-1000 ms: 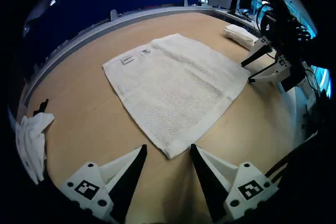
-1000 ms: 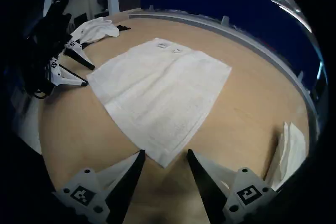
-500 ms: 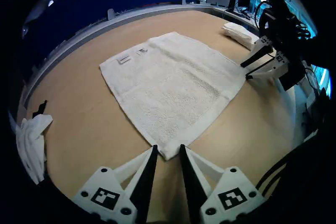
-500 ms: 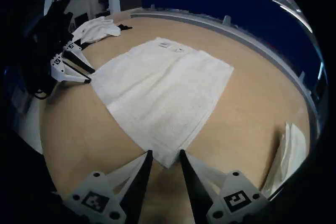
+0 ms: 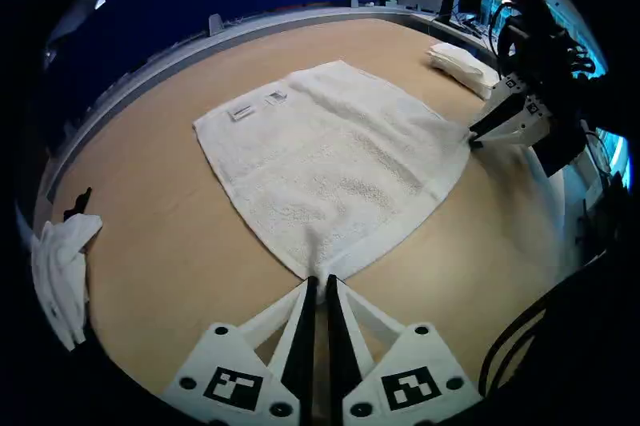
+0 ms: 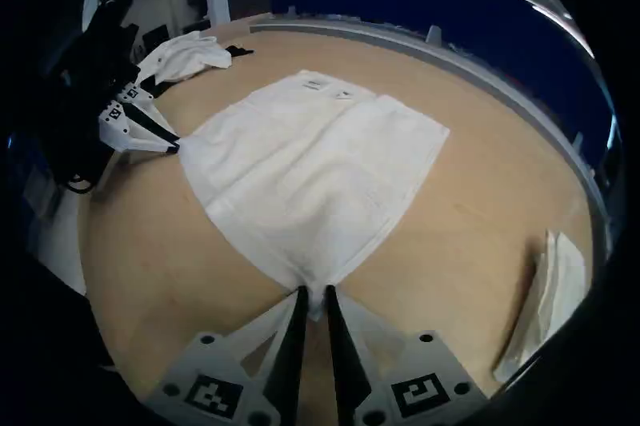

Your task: Fold towel

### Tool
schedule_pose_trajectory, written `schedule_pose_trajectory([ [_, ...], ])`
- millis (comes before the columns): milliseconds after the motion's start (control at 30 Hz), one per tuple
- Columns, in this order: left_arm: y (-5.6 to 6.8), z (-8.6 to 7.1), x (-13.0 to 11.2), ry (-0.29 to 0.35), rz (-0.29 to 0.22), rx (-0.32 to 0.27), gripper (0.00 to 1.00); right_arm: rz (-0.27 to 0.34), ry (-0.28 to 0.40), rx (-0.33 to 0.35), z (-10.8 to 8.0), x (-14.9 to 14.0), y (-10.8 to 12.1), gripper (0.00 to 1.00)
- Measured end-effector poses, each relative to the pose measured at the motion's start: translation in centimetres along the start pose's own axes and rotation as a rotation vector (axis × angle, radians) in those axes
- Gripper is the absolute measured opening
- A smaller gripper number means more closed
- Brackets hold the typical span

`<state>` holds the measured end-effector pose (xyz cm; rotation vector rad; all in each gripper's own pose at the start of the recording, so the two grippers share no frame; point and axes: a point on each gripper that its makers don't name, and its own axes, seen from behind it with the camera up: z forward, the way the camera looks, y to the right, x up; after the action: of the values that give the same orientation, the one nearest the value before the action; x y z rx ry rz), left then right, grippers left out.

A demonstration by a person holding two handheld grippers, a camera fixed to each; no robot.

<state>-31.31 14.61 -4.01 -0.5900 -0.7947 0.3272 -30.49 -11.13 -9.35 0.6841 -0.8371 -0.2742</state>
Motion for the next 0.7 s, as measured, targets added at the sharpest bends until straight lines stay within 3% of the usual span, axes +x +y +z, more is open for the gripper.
schedule_pose_trajectory([
  [367,-0.2,-0.4,0.8,0.012,-0.022,0.007,0.09,0.013,0.017,0.001,-0.9,1.1,0.1,0.17],
  [700,-0.3,-3.0,2.7,0.036,-0.056,0.032,0.08,-0.001,0.049,-0.015,-3.3,3.7,0.5,0.17],
])
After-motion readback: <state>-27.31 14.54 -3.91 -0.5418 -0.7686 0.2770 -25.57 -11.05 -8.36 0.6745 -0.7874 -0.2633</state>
